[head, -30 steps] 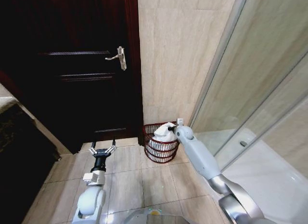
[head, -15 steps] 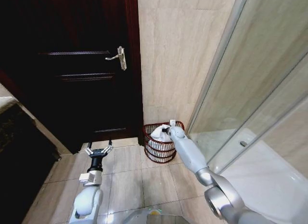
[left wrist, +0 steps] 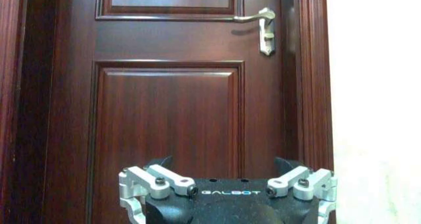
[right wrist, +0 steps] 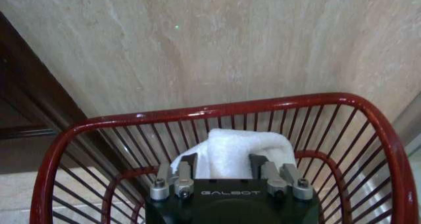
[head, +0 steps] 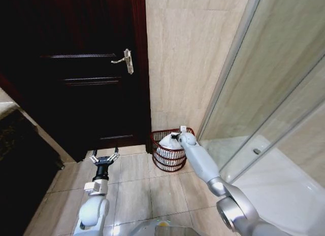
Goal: Discard the used towel into the hamper.
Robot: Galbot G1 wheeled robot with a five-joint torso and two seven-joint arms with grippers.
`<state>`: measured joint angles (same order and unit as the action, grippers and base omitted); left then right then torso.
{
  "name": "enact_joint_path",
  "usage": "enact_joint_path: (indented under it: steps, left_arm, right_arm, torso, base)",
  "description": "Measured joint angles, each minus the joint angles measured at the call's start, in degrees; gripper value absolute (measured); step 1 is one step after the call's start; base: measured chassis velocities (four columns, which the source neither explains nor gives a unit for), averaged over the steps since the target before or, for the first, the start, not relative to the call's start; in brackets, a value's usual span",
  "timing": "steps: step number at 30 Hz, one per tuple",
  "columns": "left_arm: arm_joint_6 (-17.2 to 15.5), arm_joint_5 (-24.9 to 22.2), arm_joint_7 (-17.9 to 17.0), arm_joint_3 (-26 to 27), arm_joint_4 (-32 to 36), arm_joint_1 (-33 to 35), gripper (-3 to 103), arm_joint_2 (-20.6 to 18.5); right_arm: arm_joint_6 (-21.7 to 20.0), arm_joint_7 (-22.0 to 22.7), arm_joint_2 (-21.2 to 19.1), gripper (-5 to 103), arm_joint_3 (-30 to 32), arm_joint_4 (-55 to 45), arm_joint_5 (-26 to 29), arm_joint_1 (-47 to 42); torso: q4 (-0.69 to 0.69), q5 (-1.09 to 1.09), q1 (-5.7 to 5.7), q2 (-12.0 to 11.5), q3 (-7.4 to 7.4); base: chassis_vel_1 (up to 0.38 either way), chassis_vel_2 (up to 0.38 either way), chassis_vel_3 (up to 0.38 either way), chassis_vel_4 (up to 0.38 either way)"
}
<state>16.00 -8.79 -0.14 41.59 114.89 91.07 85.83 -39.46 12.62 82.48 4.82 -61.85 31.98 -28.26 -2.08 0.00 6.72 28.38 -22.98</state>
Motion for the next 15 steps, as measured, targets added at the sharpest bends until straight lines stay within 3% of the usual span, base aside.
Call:
enact_joint_path:
  steps: [4,11,15]
  left_arm:
    - [-0.18,-0.1,0.0,0.3,0.41,0.05,100,-0.2]
    - [-0.74,-0.19,-0.17,0.45,0.45,-0.23,100,0.1]
    - [-1.19,-0.24,-0.23,0.34,0.94,0.15,100,0.25]
  right_arm:
    - [0.47,0.35,-0.28,65,-0.58,-1.09,0.01,0.01]
    - [1.85,0.54,-3.24,96,-2.39,-7.87,1.23,-1.08]
    - [4.46,-0.19,-6.12,100,-1.63,-15.4,1.97,-4.66]
  torso:
    - [-0.01,0.01,0.0,0.0,0.0]
    - [-0.01,0.0,0.0,0.0,0.0]
    - [0.0,0.02,0.0,0.0,0.0]
  base:
    - [0.0,0.0,0.0,0.0]
    - [0.0,0.0,0.0,0.0]
    - [0.0,0.0,0.0,0.0]
